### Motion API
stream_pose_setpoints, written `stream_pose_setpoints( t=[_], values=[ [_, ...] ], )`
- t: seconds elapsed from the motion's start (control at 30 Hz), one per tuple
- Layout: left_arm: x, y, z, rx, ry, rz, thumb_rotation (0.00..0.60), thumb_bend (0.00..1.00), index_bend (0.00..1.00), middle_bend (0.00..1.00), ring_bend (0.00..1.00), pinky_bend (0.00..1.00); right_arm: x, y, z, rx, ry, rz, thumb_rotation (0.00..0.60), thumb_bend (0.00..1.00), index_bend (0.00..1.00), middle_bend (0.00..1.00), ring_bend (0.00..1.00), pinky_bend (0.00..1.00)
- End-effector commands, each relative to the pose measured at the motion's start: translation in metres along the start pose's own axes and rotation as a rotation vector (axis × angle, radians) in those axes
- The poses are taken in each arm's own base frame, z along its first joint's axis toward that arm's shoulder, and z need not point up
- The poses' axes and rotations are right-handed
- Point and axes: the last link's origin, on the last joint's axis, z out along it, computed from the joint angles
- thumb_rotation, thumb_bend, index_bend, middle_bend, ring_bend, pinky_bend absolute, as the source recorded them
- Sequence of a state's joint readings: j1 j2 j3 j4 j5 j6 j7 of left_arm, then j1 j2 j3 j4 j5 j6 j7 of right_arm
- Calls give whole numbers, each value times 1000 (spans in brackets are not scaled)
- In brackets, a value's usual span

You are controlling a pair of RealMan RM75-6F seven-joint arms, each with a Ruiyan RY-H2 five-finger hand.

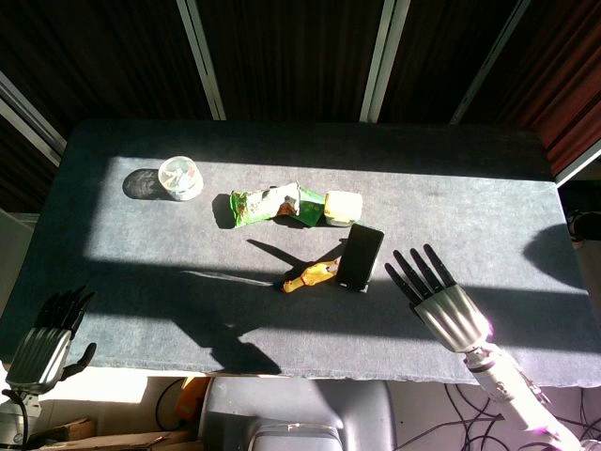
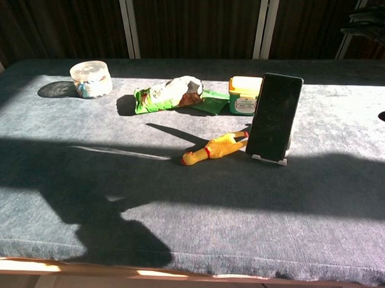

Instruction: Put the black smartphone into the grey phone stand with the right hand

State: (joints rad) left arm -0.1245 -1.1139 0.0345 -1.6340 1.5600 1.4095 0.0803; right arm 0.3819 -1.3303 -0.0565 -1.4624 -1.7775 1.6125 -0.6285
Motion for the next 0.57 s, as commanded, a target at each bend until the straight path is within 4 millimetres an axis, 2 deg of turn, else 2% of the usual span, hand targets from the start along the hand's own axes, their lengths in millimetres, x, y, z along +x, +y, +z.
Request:
stream_pose_setpoints(
  t=[0.03,0.1,0.23,0.37,0.57],
  values=[
    [0,0,0,1,2,2,600,366,0,0,0,0,-1,10,-49,-195,-109,196,600,392,0,67,59,115],
    [0,0,0,2,4,4,600,366,0,0,0,0,-7,16,-66,-262,-159,276,600,391,0,19,14,71],
    [1,0,0,5,10,6,600,368,0,0,0,0,-22,26,-84,-330,-225,343,600,388,0,0,0,26],
    [1,-1,0,11,16,11,600,368,0,0,0,0,-25,35,-84,-363,-241,339,600,388,0,0,0,3],
    [-2,1,0,12,4,23,600,369,0,0,0,0,-25,35,-85,-367,-278,360,600,387,0,0,0,3]
  ],
)
